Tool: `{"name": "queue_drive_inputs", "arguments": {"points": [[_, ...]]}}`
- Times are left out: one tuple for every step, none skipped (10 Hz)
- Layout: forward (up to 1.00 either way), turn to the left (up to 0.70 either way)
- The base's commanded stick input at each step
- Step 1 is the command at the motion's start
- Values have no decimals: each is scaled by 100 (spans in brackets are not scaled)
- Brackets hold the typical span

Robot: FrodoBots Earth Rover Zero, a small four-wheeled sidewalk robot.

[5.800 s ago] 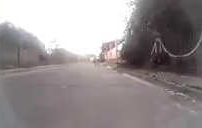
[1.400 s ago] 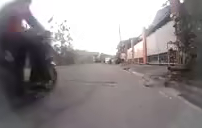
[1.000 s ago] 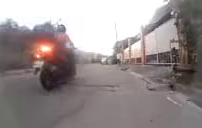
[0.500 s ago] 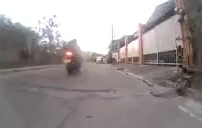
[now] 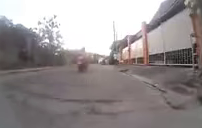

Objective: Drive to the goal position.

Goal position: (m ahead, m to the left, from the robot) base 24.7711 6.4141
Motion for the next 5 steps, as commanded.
{"name": "queue_drive_inputs", "arguments": {"points": [[100, 0], [100, 0], [100, 0], [100, 0], [100, 0]]}}
